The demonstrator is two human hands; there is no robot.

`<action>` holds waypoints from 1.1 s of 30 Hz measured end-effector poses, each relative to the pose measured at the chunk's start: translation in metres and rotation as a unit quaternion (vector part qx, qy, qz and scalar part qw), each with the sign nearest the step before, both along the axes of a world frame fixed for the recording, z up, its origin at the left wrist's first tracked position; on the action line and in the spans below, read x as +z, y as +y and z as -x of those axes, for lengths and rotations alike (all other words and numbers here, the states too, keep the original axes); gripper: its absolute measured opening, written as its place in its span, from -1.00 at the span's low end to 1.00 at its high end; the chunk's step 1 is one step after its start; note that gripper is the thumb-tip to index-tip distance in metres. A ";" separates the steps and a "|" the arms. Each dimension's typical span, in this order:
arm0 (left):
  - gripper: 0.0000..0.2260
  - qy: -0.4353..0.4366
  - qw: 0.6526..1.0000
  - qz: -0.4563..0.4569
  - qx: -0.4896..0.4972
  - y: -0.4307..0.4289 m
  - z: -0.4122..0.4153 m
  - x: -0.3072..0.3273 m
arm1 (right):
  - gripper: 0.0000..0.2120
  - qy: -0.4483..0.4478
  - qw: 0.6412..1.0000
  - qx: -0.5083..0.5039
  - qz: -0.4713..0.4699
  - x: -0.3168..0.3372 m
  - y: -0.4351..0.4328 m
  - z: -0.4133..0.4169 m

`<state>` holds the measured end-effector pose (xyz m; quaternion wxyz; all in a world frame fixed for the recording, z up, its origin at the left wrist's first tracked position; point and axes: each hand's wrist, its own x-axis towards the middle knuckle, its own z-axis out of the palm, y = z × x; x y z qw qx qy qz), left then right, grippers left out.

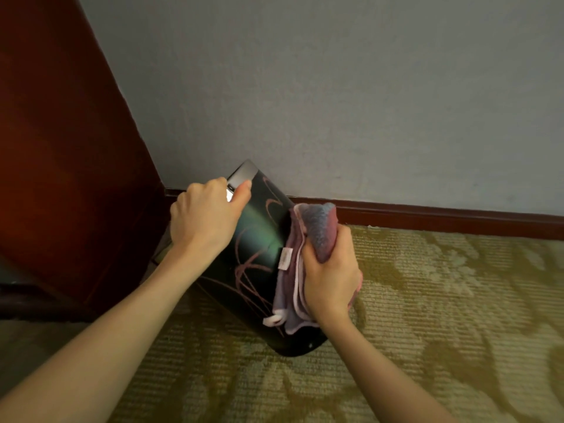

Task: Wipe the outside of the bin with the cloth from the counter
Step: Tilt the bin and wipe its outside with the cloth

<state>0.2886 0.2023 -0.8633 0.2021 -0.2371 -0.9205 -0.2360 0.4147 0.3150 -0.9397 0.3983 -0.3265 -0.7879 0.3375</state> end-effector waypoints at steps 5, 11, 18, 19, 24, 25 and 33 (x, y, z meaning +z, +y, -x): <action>-0.52 -0.002 1.000 -0.006 -0.014 -0.008 -0.006 0.000 | -0.78 -0.043 0.996 -0.012 0.074 0.007 0.030 0.017; -0.52 -0.013 1.000 -0.013 -0.013 -0.019 -0.012 -0.003 | -0.74 -0.143 0.970 -0.031 0.192 0.003 0.072 0.034; -0.50 -0.044 0.998 -0.030 0.038 -0.022 0.011 -0.008 | -0.76 -0.088 0.988 -0.045 0.120 0.008 0.046 0.033; -0.49 -0.048 0.998 -0.031 0.041 -0.023 0.014 -0.009 | -0.77 -0.057 0.992 -0.040 0.106 0.006 0.036 0.027; -0.49 -0.078 0.995 -0.028 0.060 -0.023 0.026 -0.006 | -0.73 0.001 1.000 -0.022 0.018 -0.007 -0.007 0.003; -0.49 -0.082 0.994 -0.030 0.061 -0.022 0.027 -0.006 | -0.72 -0.002 1.000 -0.019 0.010 -0.007 -0.008 0.003; -0.52 -0.075 0.996 -0.031 0.028 -0.029 0.013 -0.006 | -0.77 -0.035 0.999 -0.010 0.035 -0.004 0.018 0.009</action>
